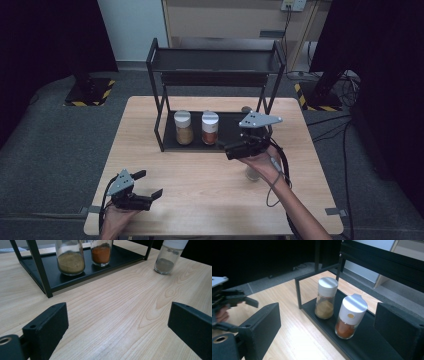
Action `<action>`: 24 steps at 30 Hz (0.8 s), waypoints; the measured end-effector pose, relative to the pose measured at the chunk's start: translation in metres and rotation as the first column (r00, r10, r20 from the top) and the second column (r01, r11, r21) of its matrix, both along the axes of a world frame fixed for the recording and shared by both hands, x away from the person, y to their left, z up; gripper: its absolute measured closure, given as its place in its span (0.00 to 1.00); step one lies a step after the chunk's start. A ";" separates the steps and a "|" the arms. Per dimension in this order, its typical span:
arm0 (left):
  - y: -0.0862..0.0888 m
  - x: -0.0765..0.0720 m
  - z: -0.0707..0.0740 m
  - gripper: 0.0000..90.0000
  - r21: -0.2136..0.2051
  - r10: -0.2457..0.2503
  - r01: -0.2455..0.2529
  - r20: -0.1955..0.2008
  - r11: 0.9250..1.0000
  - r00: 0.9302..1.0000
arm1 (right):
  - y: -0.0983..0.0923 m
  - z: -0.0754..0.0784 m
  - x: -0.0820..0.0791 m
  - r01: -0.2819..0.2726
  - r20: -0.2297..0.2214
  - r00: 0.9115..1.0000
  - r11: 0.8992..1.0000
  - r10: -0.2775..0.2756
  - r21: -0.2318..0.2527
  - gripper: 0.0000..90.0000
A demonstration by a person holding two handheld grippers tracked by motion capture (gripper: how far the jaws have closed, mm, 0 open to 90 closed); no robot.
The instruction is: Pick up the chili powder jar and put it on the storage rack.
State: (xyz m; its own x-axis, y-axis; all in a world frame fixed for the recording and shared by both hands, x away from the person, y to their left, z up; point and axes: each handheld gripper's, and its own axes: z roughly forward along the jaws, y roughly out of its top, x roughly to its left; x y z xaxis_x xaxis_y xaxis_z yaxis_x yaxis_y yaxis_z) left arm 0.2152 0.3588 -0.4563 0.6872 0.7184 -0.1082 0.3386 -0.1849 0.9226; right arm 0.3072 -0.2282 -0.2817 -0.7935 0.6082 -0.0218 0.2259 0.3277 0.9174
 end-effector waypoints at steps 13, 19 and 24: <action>0.001 0.000 0.000 0.02 -0.004 -0.003 0.003 0.004 1.000 1.000 | -0.040 -0.017 -0.040 0.004 0.040 0.999 0.999 -0.006 0.035 0.09; 0.002 -0.001 -0.001 0.02 -0.007 -0.004 0.004 0.006 1.000 1.000 | -0.062 -0.026 -0.060 0.022 0.057 0.998 0.998 -0.025 0.052 0.09; 0.002 -0.001 -0.001 0.02 -0.009 -0.006 0.006 0.009 1.000 1.000 | -0.078 -0.034 -0.073 0.040 0.058 0.997 0.998 -0.043 0.047 0.09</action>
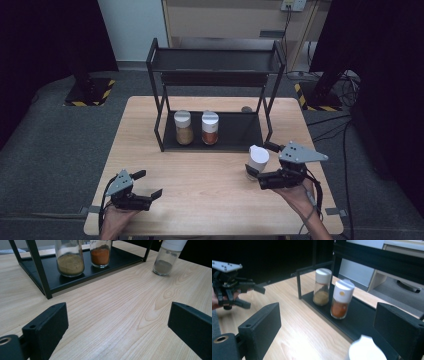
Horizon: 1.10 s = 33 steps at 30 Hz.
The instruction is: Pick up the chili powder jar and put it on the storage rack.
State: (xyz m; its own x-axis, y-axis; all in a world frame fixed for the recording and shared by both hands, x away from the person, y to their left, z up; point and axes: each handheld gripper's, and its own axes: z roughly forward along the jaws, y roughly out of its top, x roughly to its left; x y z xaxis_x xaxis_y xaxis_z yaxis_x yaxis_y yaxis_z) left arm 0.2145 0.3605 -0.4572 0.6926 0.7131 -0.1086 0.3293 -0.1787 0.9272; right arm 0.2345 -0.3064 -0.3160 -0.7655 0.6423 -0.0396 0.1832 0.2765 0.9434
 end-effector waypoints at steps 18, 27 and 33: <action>0.001 0.000 -0.001 0.02 -0.009 -0.011 0.011 0.007 1.000 1.000 | -0.049 -0.041 -0.026 0.098 -0.058 0.994 0.995 -0.097 0.008 0.09; 0.002 0.000 -0.001 0.02 -0.013 -0.021 0.021 0.013 1.000 1.000 | -0.057 -0.065 -0.032 0.140 -0.075 0.987 0.990 -0.140 -0.012 0.09; 0.002 0.000 -0.001 0.02 -0.013 -0.022 0.022 0.014 1.000 1.000 | -0.060 -0.074 -0.034 0.158 -0.086 0.983 0.987 -0.161 -0.039 0.09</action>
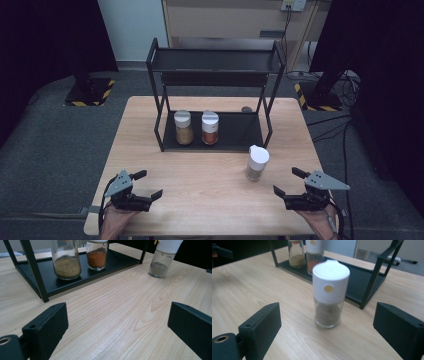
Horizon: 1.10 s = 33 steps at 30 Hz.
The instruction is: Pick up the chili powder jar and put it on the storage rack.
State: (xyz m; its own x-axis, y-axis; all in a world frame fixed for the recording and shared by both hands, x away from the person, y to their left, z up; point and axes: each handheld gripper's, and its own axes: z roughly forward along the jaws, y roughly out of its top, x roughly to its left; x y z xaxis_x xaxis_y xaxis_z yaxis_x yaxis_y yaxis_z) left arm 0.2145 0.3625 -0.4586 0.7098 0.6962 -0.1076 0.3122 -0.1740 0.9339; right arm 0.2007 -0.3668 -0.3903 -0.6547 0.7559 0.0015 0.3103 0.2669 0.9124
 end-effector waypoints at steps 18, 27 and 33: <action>0.000 0.000 0.000 0.03 0.003 -0.004 0.004 0.007 1.000 1.000 | -0.008 -0.020 -0.002 0.014 -0.003 1.000 1.000 -0.014 0.018 0.09; -0.001 0.000 0.000 0.03 0.004 -0.020 0.020 0.017 1.000 1.000 | -0.012 -0.026 -0.001 0.002 0.004 1.000 0.999 -0.002 0.039 0.09; 0.000 0.001 0.000 0.03 0.002 -0.021 0.021 0.017 1.000 1.000 | -0.011 -0.027 0.000 0.000 -0.002 1.000 0.999 0.000 0.040 0.09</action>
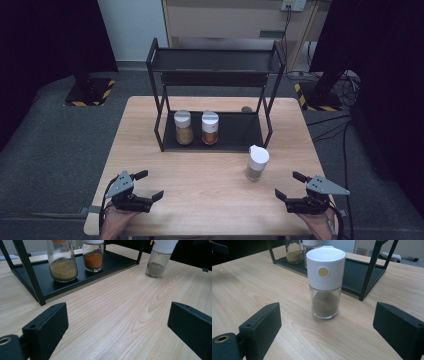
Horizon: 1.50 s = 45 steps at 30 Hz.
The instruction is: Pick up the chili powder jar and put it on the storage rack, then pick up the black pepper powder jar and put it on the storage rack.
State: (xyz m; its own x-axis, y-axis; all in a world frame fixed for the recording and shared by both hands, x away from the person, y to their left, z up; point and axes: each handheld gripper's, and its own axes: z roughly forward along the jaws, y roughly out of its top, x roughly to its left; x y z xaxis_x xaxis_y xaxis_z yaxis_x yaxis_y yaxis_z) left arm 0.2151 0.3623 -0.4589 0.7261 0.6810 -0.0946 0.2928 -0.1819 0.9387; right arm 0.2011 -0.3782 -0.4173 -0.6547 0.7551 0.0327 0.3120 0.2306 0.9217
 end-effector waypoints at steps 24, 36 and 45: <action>0.000 0.000 0.000 0.03 -0.002 -0.002 0.002 -0.001 1.000 1.000 | -0.001 -0.001 -0.001 0.003 0.006 1.000 1.000 -0.003 0.007 0.09; -0.001 0.000 0.000 0.03 -0.001 -0.003 0.003 0.000 1.000 1.000 | -0.004 0.001 -0.004 0.005 0.023 1.000 1.000 -0.005 0.016 0.09; 0.000 0.000 0.000 0.03 -0.002 -0.004 0.004 0.000 1.000 1.000 | -0.004 0.009 -0.010 0.018 0.046 0.999 1.000 -0.019 0.019 0.09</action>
State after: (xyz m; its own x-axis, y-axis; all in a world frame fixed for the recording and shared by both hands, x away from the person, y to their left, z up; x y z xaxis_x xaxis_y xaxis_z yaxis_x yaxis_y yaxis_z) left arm 0.2150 0.3620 -0.4587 0.7287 0.6781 -0.0963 0.2923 -0.1807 0.9391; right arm 0.1915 -0.3822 -0.4083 -0.6420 0.7665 0.0168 0.2727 0.2079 0.9394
